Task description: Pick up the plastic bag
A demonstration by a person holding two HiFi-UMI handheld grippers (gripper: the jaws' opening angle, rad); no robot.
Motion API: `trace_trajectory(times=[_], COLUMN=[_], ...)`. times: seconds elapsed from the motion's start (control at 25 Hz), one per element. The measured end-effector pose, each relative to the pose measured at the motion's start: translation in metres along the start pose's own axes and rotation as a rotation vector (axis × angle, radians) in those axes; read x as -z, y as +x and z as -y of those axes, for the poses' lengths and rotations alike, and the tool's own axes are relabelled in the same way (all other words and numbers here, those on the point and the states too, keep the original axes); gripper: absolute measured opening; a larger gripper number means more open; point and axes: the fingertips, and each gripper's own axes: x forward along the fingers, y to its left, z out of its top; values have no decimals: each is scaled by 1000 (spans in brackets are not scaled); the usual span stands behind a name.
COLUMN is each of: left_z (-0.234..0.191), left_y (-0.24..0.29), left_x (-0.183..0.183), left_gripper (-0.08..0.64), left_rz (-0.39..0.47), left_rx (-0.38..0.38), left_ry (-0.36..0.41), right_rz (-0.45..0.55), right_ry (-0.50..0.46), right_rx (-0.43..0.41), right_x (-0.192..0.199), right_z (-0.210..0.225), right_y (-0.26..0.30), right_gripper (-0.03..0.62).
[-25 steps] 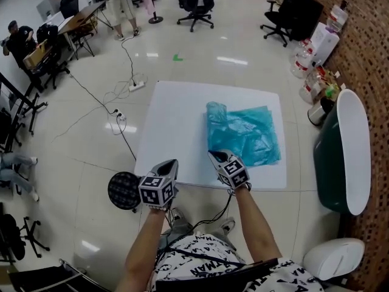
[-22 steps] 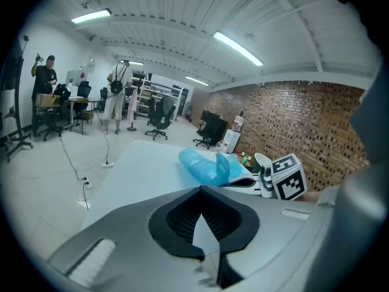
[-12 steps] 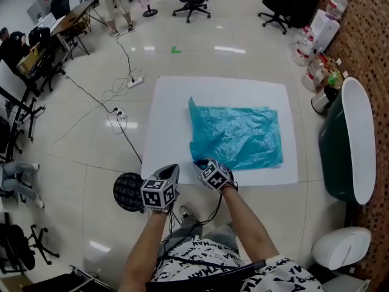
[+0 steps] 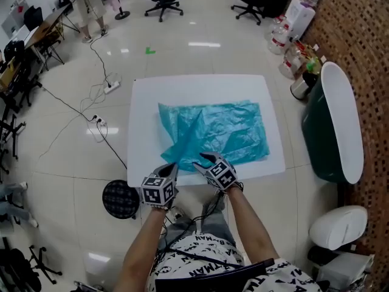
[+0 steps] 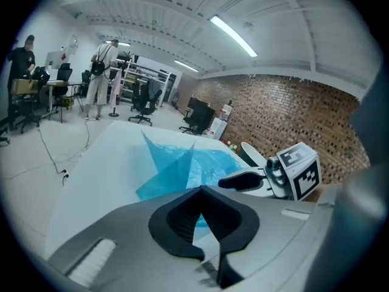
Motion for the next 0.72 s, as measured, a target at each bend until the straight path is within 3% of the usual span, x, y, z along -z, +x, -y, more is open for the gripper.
trace_trajectory(times=[0.12, 0.2, 0.32, 0.56, 0.72], left_z=[20, 27, 19, -41, -74], left_y=[33, 60, 93, 106, 100], left_x=[1, 7, 16, 17, 26], left_gripper=[0, 0, 0, 0, 0], left_rz=[-16, -45, -96, -117, -169], left_rx=[1, -10, -72, -241, -308], left_ry=[21, 32, 34, -37, -42], right_rz=[-29, -83, -161, -278, -276], right_ry=[104, 161, 180, 156, 189], right_rx=[174, 285, 382, 371, 352], right_x=[33, 61, 92, 141, 154], right_z=[79, 132, 192, 228, 226], right_y=[-44, -69, -97, -115, -116], right_gripper=[213, 247, 247, 247, 249])
